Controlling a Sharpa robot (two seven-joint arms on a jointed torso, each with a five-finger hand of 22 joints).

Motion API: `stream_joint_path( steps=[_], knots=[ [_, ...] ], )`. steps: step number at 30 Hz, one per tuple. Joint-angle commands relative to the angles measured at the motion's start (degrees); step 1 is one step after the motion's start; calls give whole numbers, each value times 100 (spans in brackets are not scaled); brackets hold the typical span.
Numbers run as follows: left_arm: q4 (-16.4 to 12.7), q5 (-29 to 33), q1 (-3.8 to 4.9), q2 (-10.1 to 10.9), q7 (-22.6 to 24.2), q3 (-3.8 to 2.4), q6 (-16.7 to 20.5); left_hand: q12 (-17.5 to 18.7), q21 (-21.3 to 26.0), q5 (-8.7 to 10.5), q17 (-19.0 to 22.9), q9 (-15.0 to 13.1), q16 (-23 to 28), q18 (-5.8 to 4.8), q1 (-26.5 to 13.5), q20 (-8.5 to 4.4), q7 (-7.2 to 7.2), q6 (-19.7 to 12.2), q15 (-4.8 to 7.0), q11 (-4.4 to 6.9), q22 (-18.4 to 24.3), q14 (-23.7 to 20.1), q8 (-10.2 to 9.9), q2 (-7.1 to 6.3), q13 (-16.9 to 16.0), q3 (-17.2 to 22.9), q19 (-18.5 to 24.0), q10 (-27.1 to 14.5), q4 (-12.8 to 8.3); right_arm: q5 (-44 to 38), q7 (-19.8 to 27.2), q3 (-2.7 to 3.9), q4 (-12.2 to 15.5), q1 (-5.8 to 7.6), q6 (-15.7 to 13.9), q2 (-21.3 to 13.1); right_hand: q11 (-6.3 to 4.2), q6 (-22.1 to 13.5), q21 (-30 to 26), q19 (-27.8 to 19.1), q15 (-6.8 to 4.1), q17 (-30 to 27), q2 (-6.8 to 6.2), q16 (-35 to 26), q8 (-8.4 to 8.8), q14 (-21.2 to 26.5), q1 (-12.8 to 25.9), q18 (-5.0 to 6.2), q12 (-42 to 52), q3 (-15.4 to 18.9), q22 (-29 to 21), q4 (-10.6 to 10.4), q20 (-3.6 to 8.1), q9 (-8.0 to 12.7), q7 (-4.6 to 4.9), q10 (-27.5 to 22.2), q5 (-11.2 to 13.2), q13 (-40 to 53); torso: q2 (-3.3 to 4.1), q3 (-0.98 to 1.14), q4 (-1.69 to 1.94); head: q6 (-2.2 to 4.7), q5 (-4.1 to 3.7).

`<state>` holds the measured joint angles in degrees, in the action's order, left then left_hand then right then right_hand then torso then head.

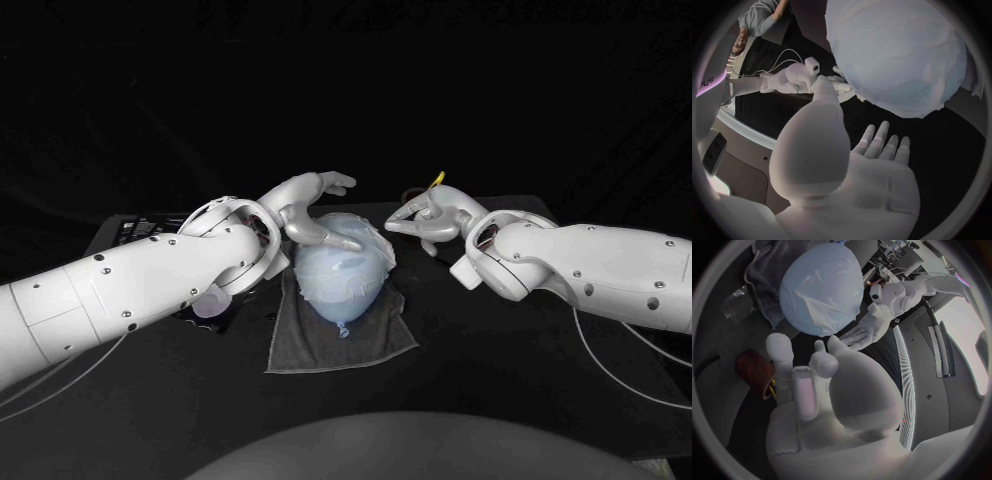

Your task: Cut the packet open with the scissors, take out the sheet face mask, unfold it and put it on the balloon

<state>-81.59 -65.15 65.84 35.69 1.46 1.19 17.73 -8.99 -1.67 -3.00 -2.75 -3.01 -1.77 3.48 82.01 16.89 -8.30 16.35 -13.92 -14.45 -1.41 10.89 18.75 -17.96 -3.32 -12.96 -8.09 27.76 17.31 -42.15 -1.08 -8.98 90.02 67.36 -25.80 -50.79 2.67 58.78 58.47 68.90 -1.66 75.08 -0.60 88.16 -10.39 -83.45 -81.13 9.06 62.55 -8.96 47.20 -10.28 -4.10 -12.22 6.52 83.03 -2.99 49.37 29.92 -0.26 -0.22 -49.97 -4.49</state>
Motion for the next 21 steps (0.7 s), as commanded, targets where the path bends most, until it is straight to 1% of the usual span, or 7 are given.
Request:
stream_joint_path(
  steps=[1,5,7,10,15,19,21],
  knots=[
    [15,-347,10,-49,-456,7,-224,33,31,-2,-7,3,1,7,-10,7,-862,-45,-45,-50,1,-13,-29,-2,1,-21,45,4,2,-162,-321,2,-16,7,401,40,-37,-10,49,13,19,987,-6,37,33,-567,86,-81,2345,-8,49,-24,-29,-5,68,545,18,3638,2,-5,0,-3,-17],
    [12,-409,9,-82,-618,24,-279,29,28,1,-12,3,-3,23,-41,4,-872,-42,-79,-76,-2,5,-33,-3,-1,-23,41,22,4,-229,-397,2,-46,9,408,98,8,-84,154,53,47,1080,-58,72,95,-581,181,-98,2547,23,179,-44,-63,6,116,614,21,3853,1,-10,3,5,-23],
    [1,-428,9,-90,-674,29,-296,28,27,1,-13,2,-4,24,-44,4,-873,-36,-81,-77,-2,7,-27,-3,-1,-24,39,26,4,-246,-410,2,-64,10,371,122,20,-95,178,60,58,1114,-69,84,108,-587,206,-101,2608,36,208,-50,-75,6,126,638,21,3918,-2,-9,9,1,-27],
    [-15,-443,9,-92,-741,34,-335,27,26,0,-15,1,-6,31,-64,4,-874,-30,-90,-83,-3,15,-26,-3,-2,-23,36,33,4,-251,-407,2,-86,11,322,150,25,-95,210,75,64,1139,-77,92,114,-591,233,-105,2659,52,248,-62,-83,4,132,659,22,3972,0,-7,14,-3,-10],
    [-38,-459,9,-75,-880,37,-415,9,23,0,-27,-5,-16,46,-105,2,-877,2,-105,-91,-5,56,-5,-2,-9,-21,33,85,4,-220,-348,3,-92,13,277,173,32,-92,236,84,69,1161,-67,100,119,-594,255,-107,2745,61,281,-76,-92,1,134,697,21,4063,-1,-8,13,-3,5],
    [-75,-466,8,-38,-952,38,-480,-7,20,-2,-36,-12,-26,57,-126,2,-879,38,-111,-94,-7,91,21,-1,-15,-20,26,128,4,-193,-274,3,-74,13,246,169,37,-96,262,93,73,1187,-49,108,129,-599,260,-109,2745,59,314,-81,-99,-1,138,697,21,4063,-1,-3,10,-3,-5],
    [-107,-467,7,-8,-983,38,-516,-16,19,-3,-40,-16,-30,62,-135,2,-878,60,-112,-94,-7,104,36,-1,-18,-23,26,153,4,-185,-181,4,-48,14,238,150,41,-98,279,99,77,1196,-35,111,134,-600,266,-111,2745,58,335,-86,-103,-3,142,697,21,4063,2,-3,7,-3,6]
  ],
)
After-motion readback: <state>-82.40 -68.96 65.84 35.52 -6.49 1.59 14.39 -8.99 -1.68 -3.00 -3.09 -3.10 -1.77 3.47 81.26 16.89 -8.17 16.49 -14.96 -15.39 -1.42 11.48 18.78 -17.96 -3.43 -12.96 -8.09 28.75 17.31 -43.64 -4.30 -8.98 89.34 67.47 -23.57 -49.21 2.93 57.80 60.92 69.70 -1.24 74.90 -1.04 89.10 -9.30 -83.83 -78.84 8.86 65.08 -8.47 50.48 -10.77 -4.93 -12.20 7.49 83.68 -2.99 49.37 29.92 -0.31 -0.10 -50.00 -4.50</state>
